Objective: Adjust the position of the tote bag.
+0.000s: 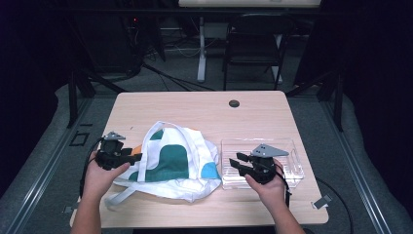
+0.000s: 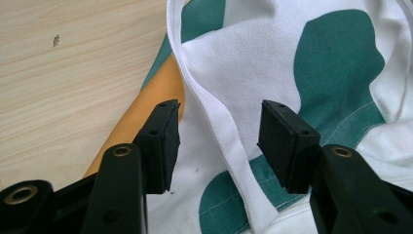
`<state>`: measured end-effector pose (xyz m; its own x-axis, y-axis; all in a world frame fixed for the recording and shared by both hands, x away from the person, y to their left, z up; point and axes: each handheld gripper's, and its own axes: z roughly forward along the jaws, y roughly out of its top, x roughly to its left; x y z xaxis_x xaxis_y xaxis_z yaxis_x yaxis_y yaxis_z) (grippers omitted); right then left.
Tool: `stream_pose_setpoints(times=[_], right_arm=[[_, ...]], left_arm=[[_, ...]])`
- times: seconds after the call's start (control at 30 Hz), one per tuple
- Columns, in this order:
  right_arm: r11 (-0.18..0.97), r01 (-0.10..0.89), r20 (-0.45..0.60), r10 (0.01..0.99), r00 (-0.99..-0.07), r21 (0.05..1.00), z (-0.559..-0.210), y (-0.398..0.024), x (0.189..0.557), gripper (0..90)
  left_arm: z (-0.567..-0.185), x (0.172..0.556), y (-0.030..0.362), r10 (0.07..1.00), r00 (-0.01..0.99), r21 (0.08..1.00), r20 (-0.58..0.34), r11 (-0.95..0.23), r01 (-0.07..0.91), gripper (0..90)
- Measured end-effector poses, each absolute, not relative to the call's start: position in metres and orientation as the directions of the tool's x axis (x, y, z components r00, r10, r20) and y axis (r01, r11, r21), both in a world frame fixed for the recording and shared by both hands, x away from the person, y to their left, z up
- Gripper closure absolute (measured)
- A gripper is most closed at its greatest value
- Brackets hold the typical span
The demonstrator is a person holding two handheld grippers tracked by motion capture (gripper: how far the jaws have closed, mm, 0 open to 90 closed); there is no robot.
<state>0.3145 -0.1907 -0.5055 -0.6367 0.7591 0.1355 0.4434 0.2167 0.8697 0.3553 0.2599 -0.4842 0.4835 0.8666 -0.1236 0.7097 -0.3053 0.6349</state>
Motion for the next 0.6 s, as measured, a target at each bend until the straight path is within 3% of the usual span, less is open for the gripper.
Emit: stream_pose_setpoints(times=[0.6], right_arm=[[0.229,0.422,0.117,0.750,-0.651,0.877,-0.5046,-0.1867,0.3134,60.5]], left_arm=[[-0.4919,0.3551,0.2613,0.851,0.496,0.602,-0.173,-0.307,0.737,61.5]])
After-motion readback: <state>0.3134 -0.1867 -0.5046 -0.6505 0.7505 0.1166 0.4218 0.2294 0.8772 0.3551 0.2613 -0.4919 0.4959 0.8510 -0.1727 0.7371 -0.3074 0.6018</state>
